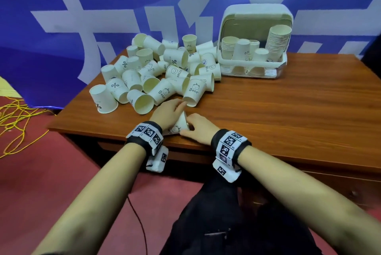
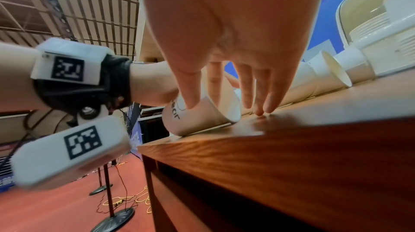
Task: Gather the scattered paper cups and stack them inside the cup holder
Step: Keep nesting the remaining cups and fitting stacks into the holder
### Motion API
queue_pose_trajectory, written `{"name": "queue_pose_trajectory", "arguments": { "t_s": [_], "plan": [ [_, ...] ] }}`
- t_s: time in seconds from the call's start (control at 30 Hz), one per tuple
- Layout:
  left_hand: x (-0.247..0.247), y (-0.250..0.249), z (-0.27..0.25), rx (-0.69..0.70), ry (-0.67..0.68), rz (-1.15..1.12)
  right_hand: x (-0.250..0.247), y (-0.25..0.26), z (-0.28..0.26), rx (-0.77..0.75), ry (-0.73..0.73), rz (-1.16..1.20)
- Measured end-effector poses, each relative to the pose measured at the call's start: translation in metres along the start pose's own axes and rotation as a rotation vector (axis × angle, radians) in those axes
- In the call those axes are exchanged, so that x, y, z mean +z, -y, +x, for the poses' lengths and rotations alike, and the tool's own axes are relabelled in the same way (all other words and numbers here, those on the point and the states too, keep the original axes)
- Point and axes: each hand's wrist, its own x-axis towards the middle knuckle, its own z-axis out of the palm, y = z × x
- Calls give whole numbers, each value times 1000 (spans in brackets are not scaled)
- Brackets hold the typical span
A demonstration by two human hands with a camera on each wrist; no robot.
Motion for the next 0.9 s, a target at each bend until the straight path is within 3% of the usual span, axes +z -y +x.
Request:
{"name": "queue_pose_trajectory", "arguments": {
  "t_s": [0.2, 0.4, 0.57, 0.9],
  "plan": [
    [-1, 9, -18, -79, 54, -51, -5, -6, 0, -3, -19, 67],
    [-2, 5, -31, -52, 210, 4, -18, -12, -14, 80, -63, 158],
    [2, -17, -20, 31, 224, -5, -31, -30, -26, 134, -127, 222],
    [11, -80, 46, 254, 30, -105, -95, -82, -34, 252, -416, 328]
  ]
}}
